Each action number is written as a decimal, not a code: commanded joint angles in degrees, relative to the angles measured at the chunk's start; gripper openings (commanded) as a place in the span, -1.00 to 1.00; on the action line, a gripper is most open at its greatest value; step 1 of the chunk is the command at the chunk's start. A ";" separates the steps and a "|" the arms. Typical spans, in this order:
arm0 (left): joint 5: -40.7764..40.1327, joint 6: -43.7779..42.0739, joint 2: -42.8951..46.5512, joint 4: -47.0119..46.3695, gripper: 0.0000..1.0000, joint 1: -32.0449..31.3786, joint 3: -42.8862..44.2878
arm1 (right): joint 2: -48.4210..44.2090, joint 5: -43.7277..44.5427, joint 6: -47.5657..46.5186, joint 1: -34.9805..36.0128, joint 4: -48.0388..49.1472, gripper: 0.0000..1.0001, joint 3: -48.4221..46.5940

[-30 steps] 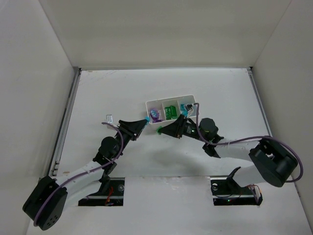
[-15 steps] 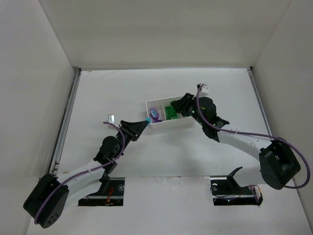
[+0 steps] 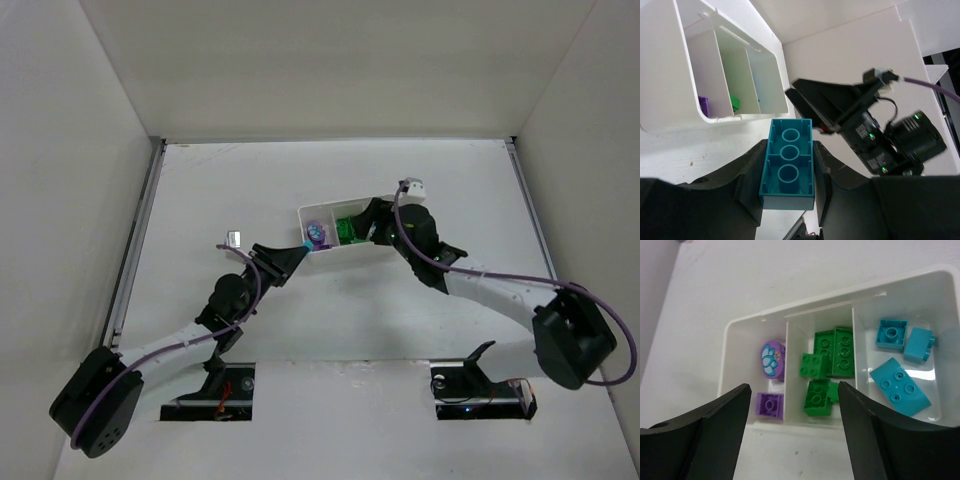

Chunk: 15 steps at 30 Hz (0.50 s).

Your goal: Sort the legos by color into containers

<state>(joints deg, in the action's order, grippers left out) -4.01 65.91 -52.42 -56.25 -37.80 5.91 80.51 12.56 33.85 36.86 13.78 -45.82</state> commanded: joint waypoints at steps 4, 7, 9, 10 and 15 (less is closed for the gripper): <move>-0.73 -6.57 -3.82 1.57 -0.44 -0.56 8.75 | -13.79 3.96 0.78 1.41 8.44 0.53 10.12; -3.36 -10.88 -6.89 6.66 -0.45 -0.65 13.49 | -16.78 6.16 1.22 1.33 10.91 0.53 14.26; -5.99 -13.86 -8.65 10.88 -0.45 -1.35 17.10 | -17.32 7.13 1.92 1.41 12.31 0.53 15.85; -7.49 -16.23 -9.79 12.55 -0.45 -1.79 18.94 | -17.40 7.13 2.01 1.33 12.84 0.53 16.29; -11.72 -24.32 -17.26 20.73 -0.45 -2.93 28.70 | -17.05 7.92 2.19 1.41 14.69 0.53 17.43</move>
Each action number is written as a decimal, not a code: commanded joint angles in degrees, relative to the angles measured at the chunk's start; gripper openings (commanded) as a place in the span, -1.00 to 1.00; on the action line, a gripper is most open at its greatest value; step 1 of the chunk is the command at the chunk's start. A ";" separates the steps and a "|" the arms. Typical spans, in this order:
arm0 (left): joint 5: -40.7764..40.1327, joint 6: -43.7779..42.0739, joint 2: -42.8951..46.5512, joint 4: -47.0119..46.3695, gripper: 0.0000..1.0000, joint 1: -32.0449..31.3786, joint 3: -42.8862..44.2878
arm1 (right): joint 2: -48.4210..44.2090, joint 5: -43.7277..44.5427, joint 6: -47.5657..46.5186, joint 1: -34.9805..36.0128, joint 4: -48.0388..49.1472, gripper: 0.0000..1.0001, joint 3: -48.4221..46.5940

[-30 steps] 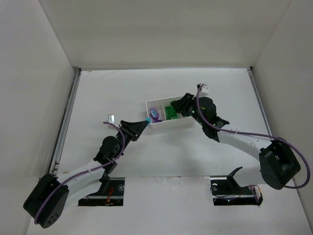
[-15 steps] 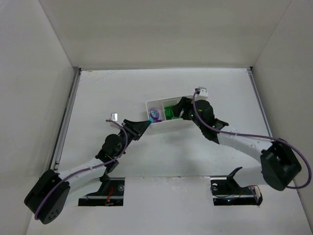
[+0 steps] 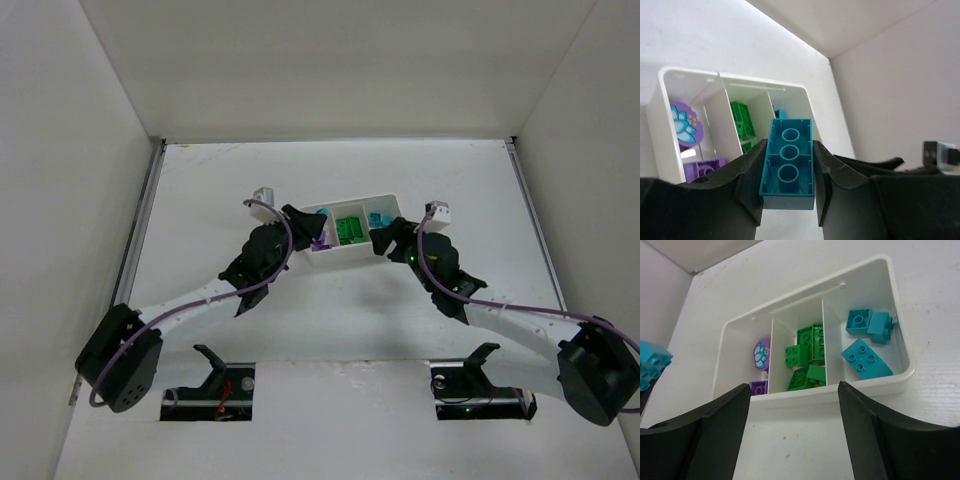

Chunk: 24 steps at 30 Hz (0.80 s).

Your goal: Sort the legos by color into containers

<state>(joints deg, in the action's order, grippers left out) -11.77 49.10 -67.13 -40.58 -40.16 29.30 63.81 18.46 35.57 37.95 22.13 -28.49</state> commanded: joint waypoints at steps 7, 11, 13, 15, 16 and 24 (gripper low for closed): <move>-9.40 -12.89 -12.31 12.53 -0.46 -0.75 14.11 | -0.35 1.49 0.90 0.32 7.40 0.53 0.72; -10.38 -13.68 -15.92 14.30 -0.46 -1.36 17.01 | -0.27 1.14 1.08 0.32 7.84 0.53 0.89; -10.47 -14.21 -17.50 14.39 -0.46 -1.28 18.07 | -0.27 0.79 1.34 0.32 8.02 0.53 0.98; -10.47 -14.30 -18.29 14.39 -0.44 -1.10 18.69 | 0.08 0.53 1.69 0.32 8.63 0.53 1.07; -10.47 -14.38 -18.47 14.39 -0.42 -1.10 18.95 | 0.35 0.27 1.69 0.32 8.63 0.53 1.07; -10.47 -15.53 -20.05 14.56 -0.12 -0.75 20.71 | 0.61 -0.88 2.13 0.23 8.81 0.53 1.16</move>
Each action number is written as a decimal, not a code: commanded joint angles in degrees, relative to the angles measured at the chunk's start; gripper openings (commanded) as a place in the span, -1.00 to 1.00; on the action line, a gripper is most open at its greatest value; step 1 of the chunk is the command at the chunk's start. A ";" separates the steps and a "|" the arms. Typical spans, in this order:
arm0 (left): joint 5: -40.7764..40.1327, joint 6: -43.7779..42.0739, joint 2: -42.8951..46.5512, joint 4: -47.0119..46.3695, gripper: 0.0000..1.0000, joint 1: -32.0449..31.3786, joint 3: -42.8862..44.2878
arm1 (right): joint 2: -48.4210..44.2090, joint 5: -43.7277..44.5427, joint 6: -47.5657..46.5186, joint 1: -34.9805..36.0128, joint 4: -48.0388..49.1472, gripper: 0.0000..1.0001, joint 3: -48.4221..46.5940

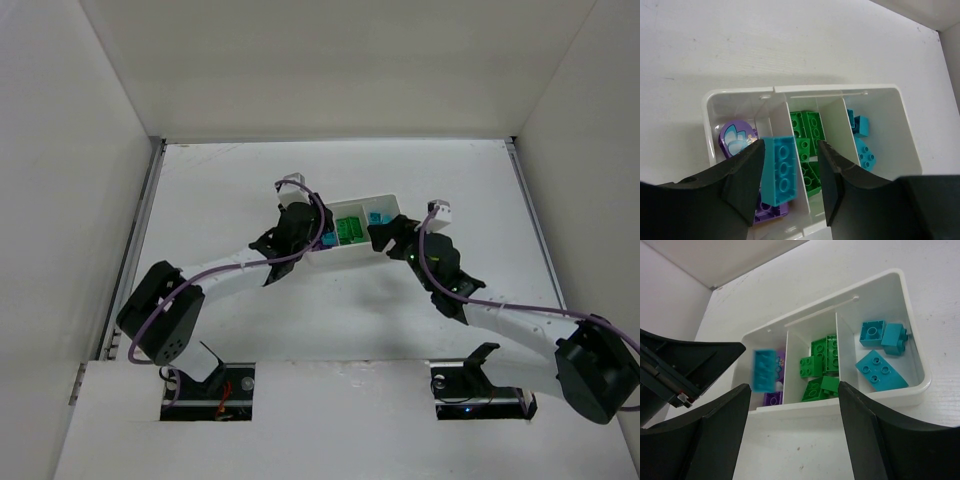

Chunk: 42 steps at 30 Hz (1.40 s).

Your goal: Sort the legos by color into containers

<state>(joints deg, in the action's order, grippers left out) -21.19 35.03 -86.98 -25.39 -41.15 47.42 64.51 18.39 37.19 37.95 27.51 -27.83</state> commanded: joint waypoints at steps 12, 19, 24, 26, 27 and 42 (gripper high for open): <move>-2.19 -4.08 7.60 -0.19 -0.01 -0.99 1.02 | -0.79 -0.46 0.78 -0.56 3.43 0.50 1.12; -5.78 -4.00 23.32 1.03 1.00 0.05 -11.10 | -4.30 3.83 0.69 -0.56 2.64 -0.50 2.34; -10.01 -1.55 35.28 8.15 1.00 2.16 -18.93 | -9.04 10.69 0.25 -0.30 2.20 -0.55 4.28; -10.89 0.21 39.50 10.61 1.00 2.87 -21.83 | -11.59 13.32 0.78 -0.64 1.41 -0.40 5.42; -10.98 1.61 41.35 12.10 1.00 3.13 -23.15 | -12.82 15.16 1.04 -1.17 1.06 -0.31 6.12; -10.27 10.50 46.99 30.57 1.00 5.07 -26.32 | -12.31 23.88 7.90 -10.31 -0.79 1.00 10.43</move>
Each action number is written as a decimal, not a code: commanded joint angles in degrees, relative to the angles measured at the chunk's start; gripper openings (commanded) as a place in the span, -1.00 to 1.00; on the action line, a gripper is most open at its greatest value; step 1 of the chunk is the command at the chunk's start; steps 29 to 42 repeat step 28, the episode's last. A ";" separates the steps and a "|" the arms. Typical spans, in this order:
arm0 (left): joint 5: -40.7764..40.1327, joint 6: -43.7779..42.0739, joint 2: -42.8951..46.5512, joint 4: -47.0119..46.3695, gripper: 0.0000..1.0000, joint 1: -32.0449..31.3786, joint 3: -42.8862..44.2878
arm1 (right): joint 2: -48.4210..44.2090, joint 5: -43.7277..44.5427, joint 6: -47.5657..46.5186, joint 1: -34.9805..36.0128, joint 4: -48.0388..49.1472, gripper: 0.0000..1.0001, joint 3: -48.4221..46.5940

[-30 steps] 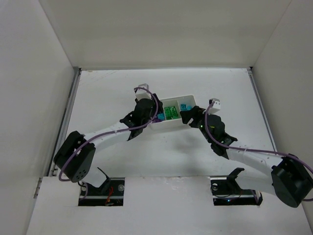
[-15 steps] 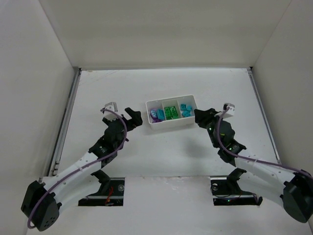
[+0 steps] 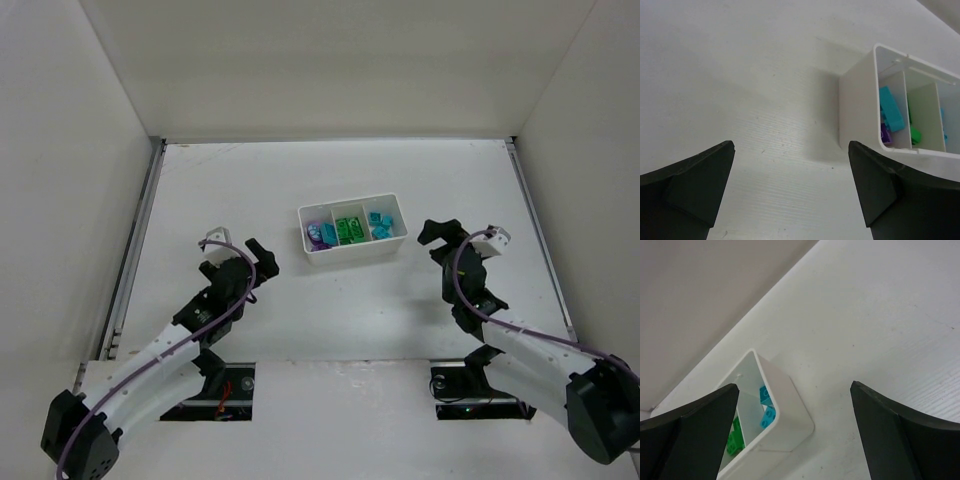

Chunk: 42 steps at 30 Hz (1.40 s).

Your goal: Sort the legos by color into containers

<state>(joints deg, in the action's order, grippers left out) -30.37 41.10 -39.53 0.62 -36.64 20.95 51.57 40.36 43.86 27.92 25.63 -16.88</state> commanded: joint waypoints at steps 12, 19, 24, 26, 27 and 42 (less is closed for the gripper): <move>1.28 3.99 -7.92 -1.85 1.00 3.02 2.60 | -0.07 3.67 1.67 -1.08 1.79 1.00 1.94; 4.09 0.73 -15.92 -1.07 1.00 6.98 7.87 | 5.46 7.09 3.42 0.07 2.94 1.00 1.77; 4.97 0.03 -16.90 5.16 1.00 7.42 11.21 | 9.68 6.23 8.78 -1.94 -0.56 1.00 -1.74; 4.88 -0.32 -16.98 8.59 1.00 6.90 13.32 | 10.39 5.79 9.49 -3.00 -4.43 1.00 -4.46; 5.14 -0.32 -17.07 10.35 1.00 6.89 14.46 | 10.83 5.61 9.15 -3.44 -6.88 1.00 -6.21; 5.49 -0.23 -17.07 11.67 1.00 6.72 15.43 | 10.92 5.35 8.45 -3.79 -9.78 1.00 -7.97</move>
